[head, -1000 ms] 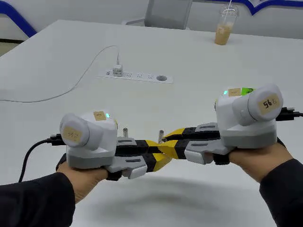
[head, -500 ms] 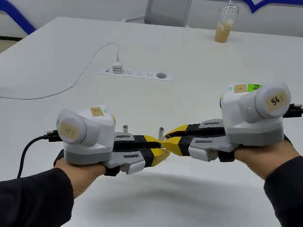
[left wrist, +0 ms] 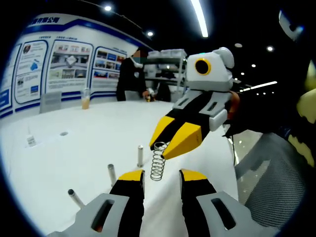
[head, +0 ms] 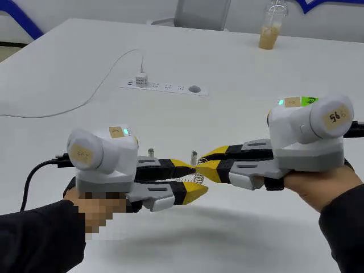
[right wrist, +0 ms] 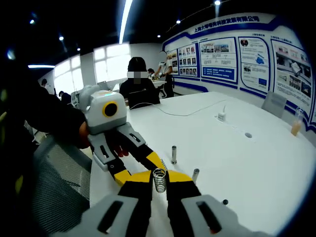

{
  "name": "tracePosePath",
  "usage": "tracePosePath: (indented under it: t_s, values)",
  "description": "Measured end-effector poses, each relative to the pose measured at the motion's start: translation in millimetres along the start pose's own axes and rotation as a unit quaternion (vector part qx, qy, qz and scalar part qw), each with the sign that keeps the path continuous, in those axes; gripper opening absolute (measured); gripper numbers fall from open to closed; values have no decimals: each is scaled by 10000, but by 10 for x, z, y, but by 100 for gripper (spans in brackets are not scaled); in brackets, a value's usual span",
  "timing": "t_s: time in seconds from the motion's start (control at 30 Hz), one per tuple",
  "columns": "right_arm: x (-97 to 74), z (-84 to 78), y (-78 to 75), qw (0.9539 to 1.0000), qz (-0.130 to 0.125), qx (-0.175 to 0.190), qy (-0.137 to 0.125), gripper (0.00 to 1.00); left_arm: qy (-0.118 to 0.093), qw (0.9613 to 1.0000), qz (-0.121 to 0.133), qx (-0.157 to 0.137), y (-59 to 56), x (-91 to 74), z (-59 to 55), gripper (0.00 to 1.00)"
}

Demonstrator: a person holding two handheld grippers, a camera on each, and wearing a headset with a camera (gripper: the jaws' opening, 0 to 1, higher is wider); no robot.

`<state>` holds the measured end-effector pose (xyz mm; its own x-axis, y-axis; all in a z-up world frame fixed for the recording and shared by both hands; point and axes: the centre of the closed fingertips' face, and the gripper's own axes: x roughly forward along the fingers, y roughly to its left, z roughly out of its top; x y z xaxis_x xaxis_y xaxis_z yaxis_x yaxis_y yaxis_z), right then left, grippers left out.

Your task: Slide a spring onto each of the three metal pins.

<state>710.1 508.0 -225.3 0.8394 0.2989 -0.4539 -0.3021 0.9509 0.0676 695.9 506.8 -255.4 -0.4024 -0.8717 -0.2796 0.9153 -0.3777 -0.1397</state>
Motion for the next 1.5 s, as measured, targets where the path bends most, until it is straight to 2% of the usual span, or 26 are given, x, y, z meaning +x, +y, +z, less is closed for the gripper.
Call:
tracePosePath:
  t_s: [0.33, 0.6, 1.13, 1.5]
  values:
    - [-100, 18, -179, 9997, -231, 55, -54, 12, 131, 9998, 68, 115, 30, -142, -33, 38]
    - [-169, 21, -292, 9991, -399, 121, -72, 12, 215, 9994, 243, 106, 87, -302, -78, 43]
    - [-327, 73, -586, 9966, -779, 213, -187, 12, 142, 9965, 825, -87, 362, -683, -147, 50]
    - [-421, 59, -859, 9926, -1179, 225, -190, 12, -23, 9934, 1101, -310, 431, -802, -179, 53]
